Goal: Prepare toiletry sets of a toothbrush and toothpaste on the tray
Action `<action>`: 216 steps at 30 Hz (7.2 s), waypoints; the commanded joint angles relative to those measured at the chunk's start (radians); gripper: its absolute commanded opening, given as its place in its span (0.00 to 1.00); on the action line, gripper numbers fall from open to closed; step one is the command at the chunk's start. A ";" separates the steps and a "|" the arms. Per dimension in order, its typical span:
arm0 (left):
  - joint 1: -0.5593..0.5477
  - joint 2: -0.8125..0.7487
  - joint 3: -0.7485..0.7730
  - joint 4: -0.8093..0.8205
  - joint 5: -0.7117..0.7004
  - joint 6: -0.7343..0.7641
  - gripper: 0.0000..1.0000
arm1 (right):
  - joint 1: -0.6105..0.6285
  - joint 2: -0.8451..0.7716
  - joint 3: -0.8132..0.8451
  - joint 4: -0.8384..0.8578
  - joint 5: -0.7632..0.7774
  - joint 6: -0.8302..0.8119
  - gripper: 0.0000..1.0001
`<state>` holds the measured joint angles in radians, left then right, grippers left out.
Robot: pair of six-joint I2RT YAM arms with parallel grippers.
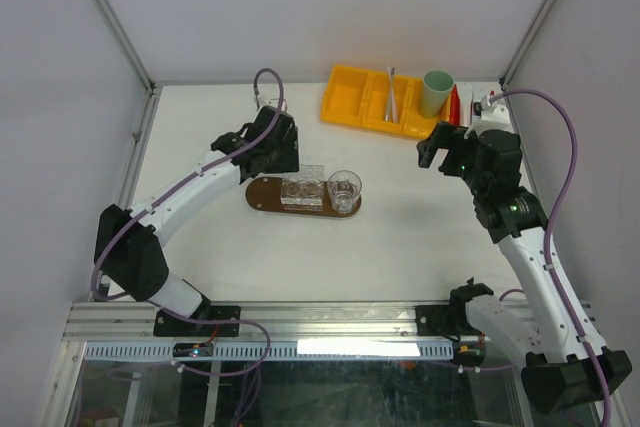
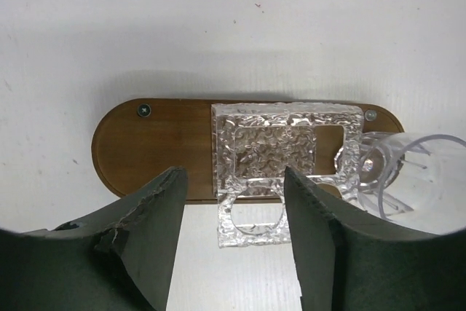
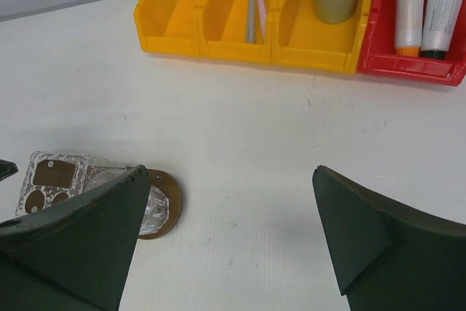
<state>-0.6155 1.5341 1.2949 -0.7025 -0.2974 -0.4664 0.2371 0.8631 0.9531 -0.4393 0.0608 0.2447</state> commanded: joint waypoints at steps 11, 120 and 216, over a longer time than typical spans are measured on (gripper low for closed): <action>-0.007 -0.186 0.107 0.066 0.096 0.060 0.77 | -0.005 -0.029 0.044 -0.012 -0.033 0.002 0.98; 0.148 -0.416 -0.215 0.761 0.087 0.366 0.99 | -0.219 1.465 1.239 -0.038 0.285 0.118 0.38; -0.425 0.319 0.568 0.194 -0.012 -0.074 0.41 | 0.238 0.110 0.140 -0.112 0.366 -0.165 0.01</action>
<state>-1.0290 1.8393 1.7988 -0.5022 -0.2981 -0.5652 0.4610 0.9771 1.0824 -0.6243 0.3824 0.0959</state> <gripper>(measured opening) 0.418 0.115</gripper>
